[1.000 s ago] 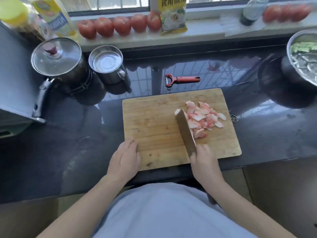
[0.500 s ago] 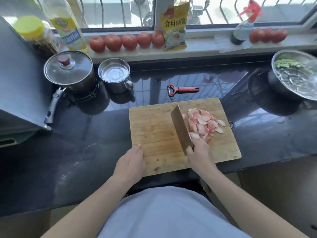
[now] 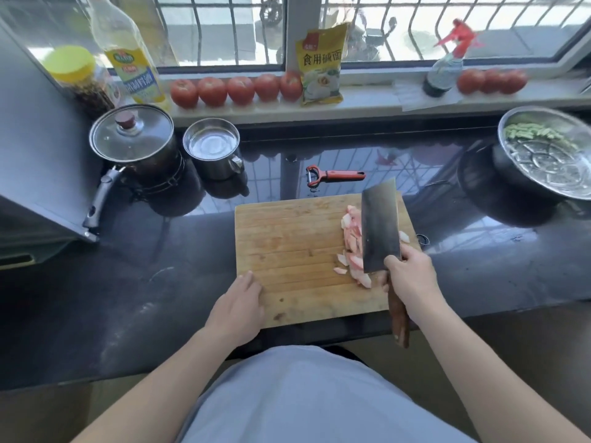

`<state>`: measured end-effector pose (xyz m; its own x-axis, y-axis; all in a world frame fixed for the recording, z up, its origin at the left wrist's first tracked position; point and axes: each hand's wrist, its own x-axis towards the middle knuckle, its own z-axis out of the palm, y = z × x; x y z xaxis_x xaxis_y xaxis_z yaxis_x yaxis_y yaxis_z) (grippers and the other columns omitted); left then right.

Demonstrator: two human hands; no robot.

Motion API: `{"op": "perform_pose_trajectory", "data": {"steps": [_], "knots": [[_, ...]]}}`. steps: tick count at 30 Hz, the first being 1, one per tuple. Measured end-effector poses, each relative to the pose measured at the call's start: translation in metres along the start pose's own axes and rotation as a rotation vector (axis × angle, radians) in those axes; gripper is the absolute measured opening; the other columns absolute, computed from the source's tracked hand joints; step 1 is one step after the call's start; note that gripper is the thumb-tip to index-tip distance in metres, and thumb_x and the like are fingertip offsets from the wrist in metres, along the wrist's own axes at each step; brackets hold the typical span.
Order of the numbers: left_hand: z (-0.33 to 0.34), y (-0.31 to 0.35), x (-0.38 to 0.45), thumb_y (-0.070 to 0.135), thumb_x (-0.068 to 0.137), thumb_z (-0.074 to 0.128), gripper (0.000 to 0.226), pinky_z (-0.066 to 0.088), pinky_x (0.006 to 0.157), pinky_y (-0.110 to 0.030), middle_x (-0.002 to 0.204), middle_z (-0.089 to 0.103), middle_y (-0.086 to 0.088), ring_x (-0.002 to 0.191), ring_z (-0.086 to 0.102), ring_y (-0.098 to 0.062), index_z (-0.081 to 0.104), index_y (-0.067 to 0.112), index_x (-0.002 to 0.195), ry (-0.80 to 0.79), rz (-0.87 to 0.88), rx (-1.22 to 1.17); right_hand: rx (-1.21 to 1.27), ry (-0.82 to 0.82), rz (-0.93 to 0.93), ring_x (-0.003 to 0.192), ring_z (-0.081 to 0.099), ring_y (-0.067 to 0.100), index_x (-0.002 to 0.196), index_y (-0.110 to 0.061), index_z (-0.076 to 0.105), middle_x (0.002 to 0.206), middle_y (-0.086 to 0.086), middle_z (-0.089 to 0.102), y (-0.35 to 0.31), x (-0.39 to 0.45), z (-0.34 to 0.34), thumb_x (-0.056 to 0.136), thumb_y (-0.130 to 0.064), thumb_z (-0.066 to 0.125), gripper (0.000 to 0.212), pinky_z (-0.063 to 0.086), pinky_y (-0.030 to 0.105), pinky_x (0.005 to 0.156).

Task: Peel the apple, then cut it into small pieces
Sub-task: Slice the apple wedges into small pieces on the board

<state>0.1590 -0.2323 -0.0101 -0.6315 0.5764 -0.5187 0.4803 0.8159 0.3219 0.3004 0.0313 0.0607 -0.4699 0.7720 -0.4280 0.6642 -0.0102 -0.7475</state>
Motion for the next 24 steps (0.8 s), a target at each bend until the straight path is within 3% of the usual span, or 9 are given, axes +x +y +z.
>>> {"op": "perform_pose_trajectory", "data": {"steps": [3,5,6,8,11,14,16,20,24], "knots": [[0.008,0.016,-0.002,0.022,0.102,0.044,0.041,0.034,0.115,-0.033,0.145,0.046,0.001,0.141,0.037,-0.022,0.052,0.014,0.142,0.102,-0.054,-0.112,-0.097,-0.017,-0.196,0.065,0.059,0.012,0.095,-0.016,0.067,0.077,0.004,0.065,0.007,-0.014,-0.014,0.087,-0.005,0.052,0.02,0.054,0.033,0.063],[0.011,0.034,-0.008,0.019,0.102,0.046,0.044,0.036,0.114,-0.036,0.147,0.049,0.0,0.141,0.037,-0.022,0.052,0.017,0.145,0.183,-0.129,-0.229,-0.252,-0.064,-0.462,0.091,0.054,0.002,0.117,-0.026,0.064,0.102,-0.004,0.052,0.021,-0.028,-0.017,0.09,-0.007,0.058,0.034,0.046,0.012,0.078],[0.016,0.04,-0.011,0.018,0.102,0.046,0.043,0.04,0.11,-0.038,0.145,0.051,-0.001,0.138,0.039,-0.022,0.054,0.02,0.144,0.219,-0.178,-0.31,-0.319,-0.126,-0.57,0.098,0.051,0.004,0.134,-0.026,0.057,0.108,-0.003,0.045,0.034,-0.03,-0.016,0.089,-0.002,0.058,0.051,0.044,0.011,0.083],[0.026,0.05,-0.02,0.018,0.102,0.046,0.04,0.045,0.101,-0.04,0.14,0.053,-0.002,0.131,0.046,-0.024,0.056,0.023,0.14,0.24,-0.292,-0.46,-0.49,-0.268,-0.711,0.097,0.05,0.017,0.142,-0.022,0.048,0.116,-0.002,0.038,0.061,-0.03,-0.006,0.083,0.01,0.053,0.068,0.053,0.028,0.08],[0.043,0.056,-0.04,0.025,0.103,0.046,0.039,0.05,0.095,-0.042,0.14,0.05,-0.002,0.12,0.053,-0.024,0.054,0.027,0.141,0.203,-0.403,-0.51,-0.701,-0.379,-0.758,0.08,0.049,0.025,0.126,-0.024,0.044,0.122,-0.003,0.033,0.078,-0.033,0.021,0.073,0.015,0.051,0.067,0.053,0.042,0.058],[0.052,0.059,-0.059,0.025,0.104,0.048,0.04,0.046,0.076,-0.032,0.144,0.045,-0.003,0.103,0.055,-0.017,0.051,0.024,0.144,0.18,-0.466,-0.503,-0.701,-0.481,-0.682,0.084,0.039,0.022,0.119,-0.021,0.042,0.123,0.0,0.032,0.059,-0.037,0.042,0.08,0.001,0.05,0.045,0.038,0.03,0.073],[0.05,0.059,-0.067,0.026,0.104,0.049,0.041,0.044,0.071,-0.03,0.146,0.044,-0.002,0.096,0.056,-0.013,0.05,0.024,0.144,0.208,-0.501,-0.483,-0.689,-0.528,-0.604,0.09,0.036,0.021,0.118,-0.019,0.041,0.12,0.001,0.03,0.046,-0.032,0.056,0.083,-0.012,0.057,0.039,0.031,0.031,0.08],[0.042,0.055,-0.073,0.027,0.104,0.05,0.041,0.041,0.067,-0.026,0.145,0.046,0.0,0.08,0.049,0.004,0.05,0.025,0.145,0.262,-0.508,-0.465,-0.642,-0.451,-0.621,0.108,0.049,0.04,0.137,-0.007,0.037,0.127,0.02,0.037,0.046,-0.015,0.096,0.086,0.004,0.057,0.056,0.044,0.043,0.081],[0.034,0.049,-0.069,0.027,0.104,0.05,0.041,0.05,0.076,-0.032,0.138,0.049,-0.002,0.084,0.054,-0.002,0.05,0.026,0.145,0.244,-0.469,-0.477,-0.934,-0.345,-0.712,0.083,0.054,0.024,0.132,-0.003,0.042,0.12,0.011,0.04,0.031,-0.01,0.123,0.076,0.003,0.068,0.063,0.039,0.032,0.059]]}}
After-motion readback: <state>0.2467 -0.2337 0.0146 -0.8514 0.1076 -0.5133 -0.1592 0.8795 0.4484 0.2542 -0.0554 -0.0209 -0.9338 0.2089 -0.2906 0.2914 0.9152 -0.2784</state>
